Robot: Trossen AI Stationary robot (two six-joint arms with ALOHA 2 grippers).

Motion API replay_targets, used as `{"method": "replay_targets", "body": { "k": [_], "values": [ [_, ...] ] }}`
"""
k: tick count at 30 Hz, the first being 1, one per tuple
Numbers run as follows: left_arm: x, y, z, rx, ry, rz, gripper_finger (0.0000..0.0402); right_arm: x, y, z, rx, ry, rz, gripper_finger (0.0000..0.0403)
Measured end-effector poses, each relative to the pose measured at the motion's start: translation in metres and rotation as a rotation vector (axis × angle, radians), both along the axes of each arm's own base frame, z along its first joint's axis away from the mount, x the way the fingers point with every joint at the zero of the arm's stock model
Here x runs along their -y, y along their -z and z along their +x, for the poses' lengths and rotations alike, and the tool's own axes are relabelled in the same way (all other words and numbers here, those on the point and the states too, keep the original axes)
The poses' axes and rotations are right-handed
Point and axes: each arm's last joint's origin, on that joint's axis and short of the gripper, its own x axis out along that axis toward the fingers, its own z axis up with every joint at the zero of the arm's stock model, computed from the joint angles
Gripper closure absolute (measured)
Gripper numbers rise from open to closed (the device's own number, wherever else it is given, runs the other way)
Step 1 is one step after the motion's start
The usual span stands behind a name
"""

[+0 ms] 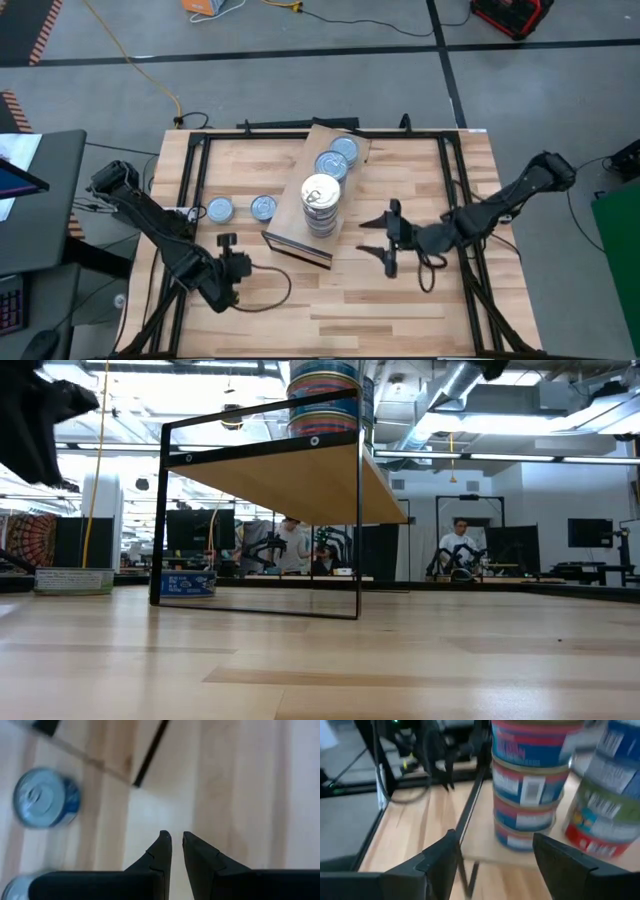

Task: Stack canned seafood by type on shelf
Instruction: Stack the blue tuna can on top of the blue tuna can on the shelf

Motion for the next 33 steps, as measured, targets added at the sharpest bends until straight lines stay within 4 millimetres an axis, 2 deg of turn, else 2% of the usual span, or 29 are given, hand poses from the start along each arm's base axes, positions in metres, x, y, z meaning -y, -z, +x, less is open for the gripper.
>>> {"method": "replay_targets", "body": {
  "k": [6,11,14,18,21,26,33],
  "values": [
    [-0.017,0.016,-0.002,-0.072,-0.056,0.079,0.0356,-0.027,0.001,-0.008,0.063,-0.086,-0.028,0.0121],
    [-0.013,0.031,-0.017,-0.123,0.047,0.145,0.0356,-0.044,-0.007,-0.025,0.1,-0.16,0.001,0.0121],
    [-0.017,0.041,-0.023,-0.078,0.019,0.219,0.0356,-0.05,-0.01,-0.032,0.124,-0.137,-0.041,0.0121],
    [-0.037,0.057,-0.021,-0.102,-0.147,0.214,0.0356,-0.049,-0.012,-0.033,0.144,-0.082,-0.066,0.0121],
    [-0.053,0.068,-0.021,-0.139,-0.203,0.255,0.0356,-0.047,-0.012,-0.031,0.149,-0.069,-0.062,0.0121],
    [-0.067,0.078,-0.02,-0.199,-0.079,0.383,0.0356,-0.046,-0.012,-0.03,0.142,-0.064,-0.068,0.0121],
    [-0.066,0.078,-0.009,-0.143,0.061,0.464,0.0356,-0.045,-0.011,-0.029,0.134,-0.061,-0.077,0.0121]
  ]
}}
